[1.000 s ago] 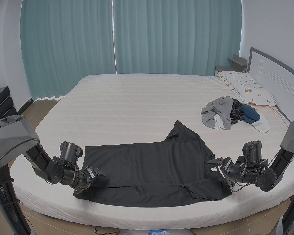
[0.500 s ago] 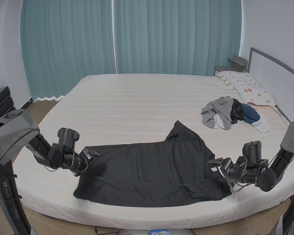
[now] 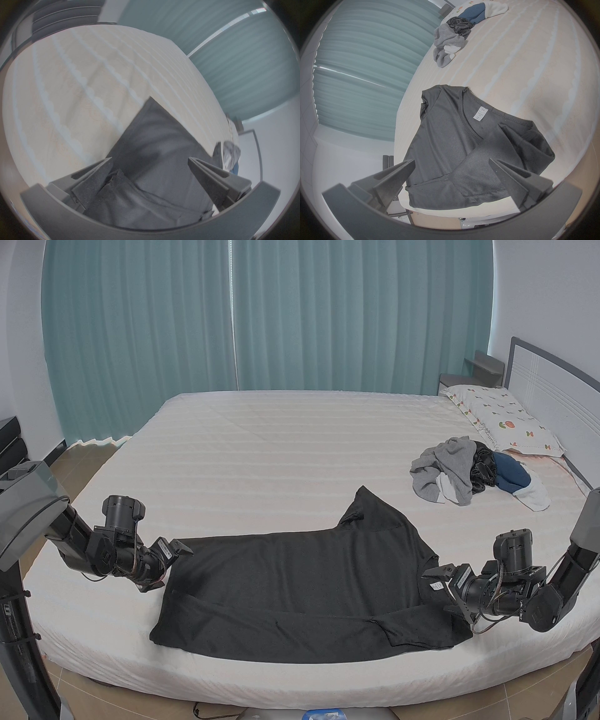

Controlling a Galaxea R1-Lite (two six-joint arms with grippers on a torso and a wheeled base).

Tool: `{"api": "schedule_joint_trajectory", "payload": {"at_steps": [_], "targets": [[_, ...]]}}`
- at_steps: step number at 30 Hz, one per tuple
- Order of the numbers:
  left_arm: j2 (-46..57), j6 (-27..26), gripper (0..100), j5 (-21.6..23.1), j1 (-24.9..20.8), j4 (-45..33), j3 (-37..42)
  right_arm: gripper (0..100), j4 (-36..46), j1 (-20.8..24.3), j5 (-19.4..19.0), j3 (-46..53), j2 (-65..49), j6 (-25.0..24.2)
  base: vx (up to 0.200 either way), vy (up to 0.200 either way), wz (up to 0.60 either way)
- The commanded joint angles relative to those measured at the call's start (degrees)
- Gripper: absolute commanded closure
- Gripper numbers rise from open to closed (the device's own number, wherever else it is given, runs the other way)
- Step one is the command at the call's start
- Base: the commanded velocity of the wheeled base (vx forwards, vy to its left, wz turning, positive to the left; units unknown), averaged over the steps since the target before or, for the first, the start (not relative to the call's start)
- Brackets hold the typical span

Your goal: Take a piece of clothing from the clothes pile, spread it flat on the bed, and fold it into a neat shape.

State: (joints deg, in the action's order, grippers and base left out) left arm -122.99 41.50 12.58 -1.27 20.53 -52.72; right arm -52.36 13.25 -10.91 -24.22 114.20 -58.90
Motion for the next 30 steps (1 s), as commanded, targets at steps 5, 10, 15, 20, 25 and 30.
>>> {"api": "schedule_joint_trajectory", "payload": {"at_steps": [5, 10, 15, 20, 25, 30], "targets": [[-0.6, -9.8, 0, 6.1, 0.6, 0.1, 3.4, 0, 0.0, 0.0, 0.1, 0.1, 0.1, 0.2, 0.000, 0.000, 0.00], [-1.6, -11.4, 0, 6.2, 0.2, 0.1, 3.4, 0, 0.0, 0.0, 0.1, 0.1, 0.2, 0.3, 0.000, 0.000, 0.00], [-1.8, -11.3, 0, 6.2, 0.1, 0.2, 3.1, 0, 0.0, 0.1, 0.1, 0.1, 0.5, 0.4, 0.000, 0.000, 0.00], [-3.7, -11.4, 100, 6.1, 0.1, 0.5, 2.2, 0, 0.0, 0.0, 0.1, 0.1, 0.4, 0.4, 0.000, 0.000, 0.00], [-4.1, -11.4, 100, 5.9, 0.2, 1.0, 2.8, 0, 0.0, -0.2, 0.2, 0.0, 0.4, 0.5, 0.000, 0.000, 0.00], [-3.4, -11.4, 100, 5.4, 0.2, 0.7, 4.0, 0, 0.0, -1.3, 0.2, -0.3, 0.6, 0.6, 0.000, 0.000, 0.00]]}}
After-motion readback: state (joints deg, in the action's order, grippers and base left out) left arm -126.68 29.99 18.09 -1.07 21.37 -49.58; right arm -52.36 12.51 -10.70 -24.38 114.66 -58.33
